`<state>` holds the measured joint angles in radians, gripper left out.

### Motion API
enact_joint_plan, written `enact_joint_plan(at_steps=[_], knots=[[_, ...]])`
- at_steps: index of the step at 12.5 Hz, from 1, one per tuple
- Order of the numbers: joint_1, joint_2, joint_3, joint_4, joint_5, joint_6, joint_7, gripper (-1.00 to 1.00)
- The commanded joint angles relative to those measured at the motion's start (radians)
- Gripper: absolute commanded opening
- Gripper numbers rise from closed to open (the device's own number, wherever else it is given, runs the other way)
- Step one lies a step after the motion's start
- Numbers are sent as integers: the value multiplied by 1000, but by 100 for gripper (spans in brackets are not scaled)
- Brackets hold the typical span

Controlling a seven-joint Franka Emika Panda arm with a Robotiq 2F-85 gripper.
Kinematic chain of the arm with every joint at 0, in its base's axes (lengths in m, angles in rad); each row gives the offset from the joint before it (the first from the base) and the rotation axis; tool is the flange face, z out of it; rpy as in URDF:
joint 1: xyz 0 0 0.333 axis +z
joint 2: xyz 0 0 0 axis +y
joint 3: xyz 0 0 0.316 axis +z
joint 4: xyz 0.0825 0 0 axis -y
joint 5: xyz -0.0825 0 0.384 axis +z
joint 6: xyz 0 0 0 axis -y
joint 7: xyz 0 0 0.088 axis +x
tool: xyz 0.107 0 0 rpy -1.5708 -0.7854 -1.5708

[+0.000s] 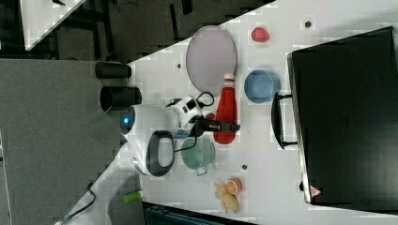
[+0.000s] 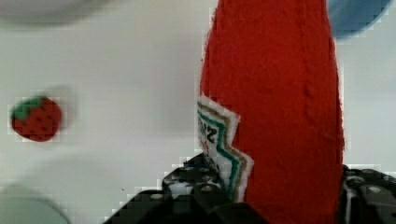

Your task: Pick ketchup from plate and place it on table.

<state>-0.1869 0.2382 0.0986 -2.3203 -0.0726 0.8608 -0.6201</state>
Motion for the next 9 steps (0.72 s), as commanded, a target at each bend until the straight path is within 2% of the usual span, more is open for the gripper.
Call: enact_joint_plan(at_steps=[1,2,3,6,7,9], knots=[[-3,4,8,-27,14,113,100,15],[-3,26,8,-28,14,128,110,15],[-4,44,7,-28,16,135,114,23],[-4,49,9,-22,28,160,115,86],[-3,39,10,-9,28,159,115,100],[-2,9,15,44,28,152,124,100]])
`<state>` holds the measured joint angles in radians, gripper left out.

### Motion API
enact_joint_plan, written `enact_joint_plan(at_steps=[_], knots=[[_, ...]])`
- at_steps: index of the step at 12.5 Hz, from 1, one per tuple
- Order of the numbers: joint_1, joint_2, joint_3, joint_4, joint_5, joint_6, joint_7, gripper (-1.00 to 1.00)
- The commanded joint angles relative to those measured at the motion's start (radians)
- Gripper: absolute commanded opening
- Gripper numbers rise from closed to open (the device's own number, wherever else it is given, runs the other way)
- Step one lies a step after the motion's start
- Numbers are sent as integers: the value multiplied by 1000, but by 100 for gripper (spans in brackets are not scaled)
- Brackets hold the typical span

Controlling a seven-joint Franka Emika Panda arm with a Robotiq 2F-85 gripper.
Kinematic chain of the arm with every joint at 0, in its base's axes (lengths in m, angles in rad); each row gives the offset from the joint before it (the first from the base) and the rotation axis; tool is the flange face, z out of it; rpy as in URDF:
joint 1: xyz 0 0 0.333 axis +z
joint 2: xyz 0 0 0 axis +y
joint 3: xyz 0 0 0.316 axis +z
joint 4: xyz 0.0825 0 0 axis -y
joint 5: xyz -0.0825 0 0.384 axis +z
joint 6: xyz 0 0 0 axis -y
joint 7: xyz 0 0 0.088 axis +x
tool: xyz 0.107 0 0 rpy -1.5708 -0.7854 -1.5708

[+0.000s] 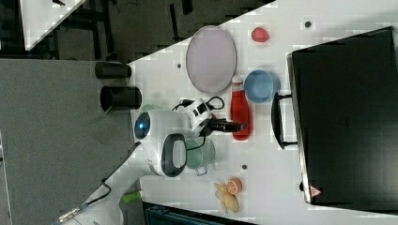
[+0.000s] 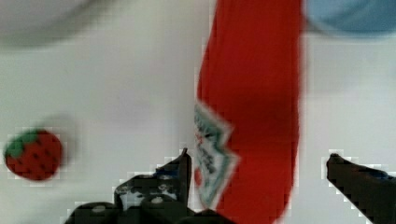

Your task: Pick ketchup from plate and place it on table.

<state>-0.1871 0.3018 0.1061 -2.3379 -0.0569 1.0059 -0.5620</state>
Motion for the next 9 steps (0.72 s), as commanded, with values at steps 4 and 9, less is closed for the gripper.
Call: enact_joint_plan(at_steps=[4,9], knots=[[0,-110,27,236,13,-192,261,100],[8,-134,59,545,12,-546,529,100]])
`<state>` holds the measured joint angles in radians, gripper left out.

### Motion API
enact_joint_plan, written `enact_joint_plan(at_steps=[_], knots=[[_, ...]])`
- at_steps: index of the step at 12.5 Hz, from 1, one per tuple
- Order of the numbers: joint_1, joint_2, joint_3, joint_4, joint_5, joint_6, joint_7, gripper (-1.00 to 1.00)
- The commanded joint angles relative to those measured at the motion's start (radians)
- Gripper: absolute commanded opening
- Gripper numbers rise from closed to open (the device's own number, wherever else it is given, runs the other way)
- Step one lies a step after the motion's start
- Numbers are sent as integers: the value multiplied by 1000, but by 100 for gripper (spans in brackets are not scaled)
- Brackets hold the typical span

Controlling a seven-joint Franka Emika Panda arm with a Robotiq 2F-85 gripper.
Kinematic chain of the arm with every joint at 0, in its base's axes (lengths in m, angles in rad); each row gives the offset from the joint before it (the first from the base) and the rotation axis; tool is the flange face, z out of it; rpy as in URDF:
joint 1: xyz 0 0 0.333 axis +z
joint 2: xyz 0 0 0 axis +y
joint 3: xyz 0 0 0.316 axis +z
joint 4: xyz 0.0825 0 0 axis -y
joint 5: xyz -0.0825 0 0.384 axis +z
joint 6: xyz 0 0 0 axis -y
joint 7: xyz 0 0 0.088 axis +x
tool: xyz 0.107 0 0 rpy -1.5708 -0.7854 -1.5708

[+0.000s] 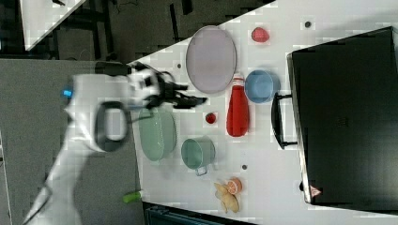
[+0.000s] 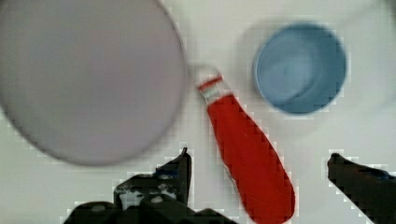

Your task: Pick ketchup from plate and place it on table.

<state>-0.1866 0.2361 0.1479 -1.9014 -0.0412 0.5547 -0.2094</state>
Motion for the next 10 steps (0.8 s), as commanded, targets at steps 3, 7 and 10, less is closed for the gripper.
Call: enact_joint_plan(at_steps=[3,7,10], knots=[[11,-68,25,278,-3,-280,184,100],[10,-68,25,424,-7,-486,184,100],[9,-69,24,471,-7,-579,184,100]])
